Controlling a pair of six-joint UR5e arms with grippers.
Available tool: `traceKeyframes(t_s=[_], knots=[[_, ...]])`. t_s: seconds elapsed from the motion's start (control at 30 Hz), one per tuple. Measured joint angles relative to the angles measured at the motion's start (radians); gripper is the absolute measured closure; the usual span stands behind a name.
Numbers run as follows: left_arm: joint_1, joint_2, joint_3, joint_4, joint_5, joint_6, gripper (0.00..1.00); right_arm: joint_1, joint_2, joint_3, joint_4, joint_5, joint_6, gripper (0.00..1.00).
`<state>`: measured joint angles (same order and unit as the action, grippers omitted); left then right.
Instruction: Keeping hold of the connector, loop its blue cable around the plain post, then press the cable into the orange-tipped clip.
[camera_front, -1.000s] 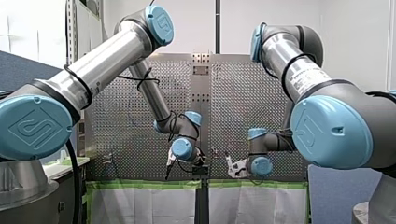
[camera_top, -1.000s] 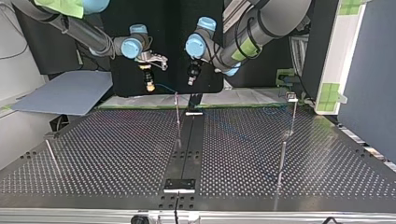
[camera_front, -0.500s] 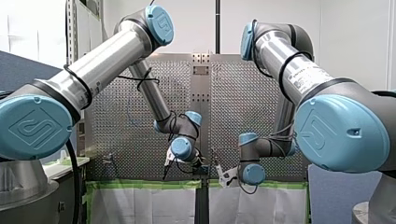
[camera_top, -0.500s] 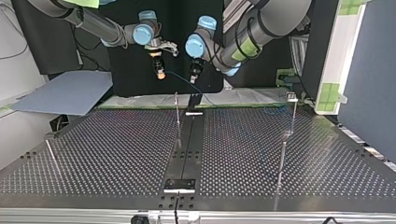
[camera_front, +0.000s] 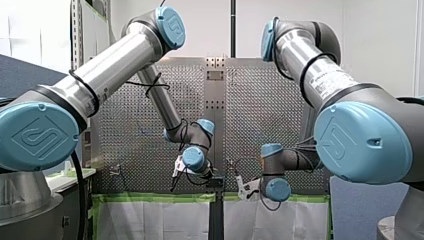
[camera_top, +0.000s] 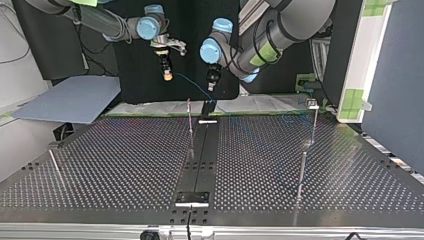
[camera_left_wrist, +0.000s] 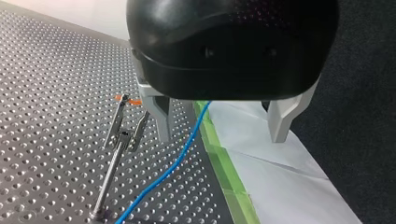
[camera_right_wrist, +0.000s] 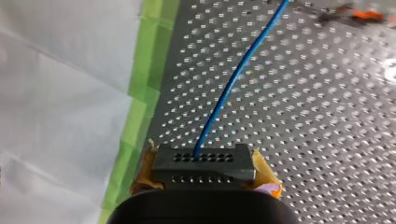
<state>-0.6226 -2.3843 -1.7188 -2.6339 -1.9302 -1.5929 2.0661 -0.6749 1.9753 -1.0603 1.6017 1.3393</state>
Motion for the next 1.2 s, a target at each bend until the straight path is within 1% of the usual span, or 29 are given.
traceKeyframes(t_s=[0.03, 0.1, 0.2, 0.33, 0.5, 0.63, 0.7, 0.8, 0.93, 1.03, 1.2], knots=[[-0.001, 0.000, 0.000, 0.000, 0.004, 0.010, 0.00, -0.002, -0.003, 0.004, -0.010, -0.011, 0.006, 1.00], [-0.003, 0.000, 0.000, 0.000, 0.009, 0.023, 0.00, -0.005, -0.006, 0.007, -0.020, -0.029, 0.009, 1.00], [-0.006, 0.000, 0.000, 0.001, 0.011, 0.048, 0.00, -0.009, -0.008, 0.008, -0.023, -0.058, 0.006, 1.00], [-0.005, 0.000, 0.000, 0.000, -0.008, 0.084, 0.00, -0.015, -0.008, 0.009, -0.021, -0.093, 0.001, 1.00], [-0.002, -0.001, 0.000, 0.005, -0.042, 0.114, 0.00, -0.025, -0.009, 0.009, -0.022, -0.113, 0.001, 1.00], [0.000, -0.001, 0.000, 0.027, -0.070, 0.145, 0.00, -0.035, -0.009, 0.009, -0.024, -0.138, 0.001, 1.00], [0.001, -0.001, 0.001, 0.040, -0.076, 0.159, 0.00, -0.038, -0.009, 0.009, -0.026, -0.147, 0.001, 1.00], [0.003, -0.002, 0.004, 0.058, -0.071, 0.186, 0.00, -0.040, -0.009, 0.009, -0.027, -0.158, -0.001, 1.00], [0.012, -0.003, 0.009, 0.062, -0.059, 0.221, 0.00, -0.040, -0.009, 0.009, -0.026, -0.174, -0.011, 1.00], [0.017, -0.003, 0.017, 0.055, -0.056, 0.230, 0.00, -0.037, -0.009, 0.009, -0.025, -0.183, -0.018, 1.00], [0.021, -0.009, 0.039, 0.031, -0.056, 0.234, 0.00, -0.035, -0.009, 0.008, -0.021, -0.188, -0.026, 1.00]])
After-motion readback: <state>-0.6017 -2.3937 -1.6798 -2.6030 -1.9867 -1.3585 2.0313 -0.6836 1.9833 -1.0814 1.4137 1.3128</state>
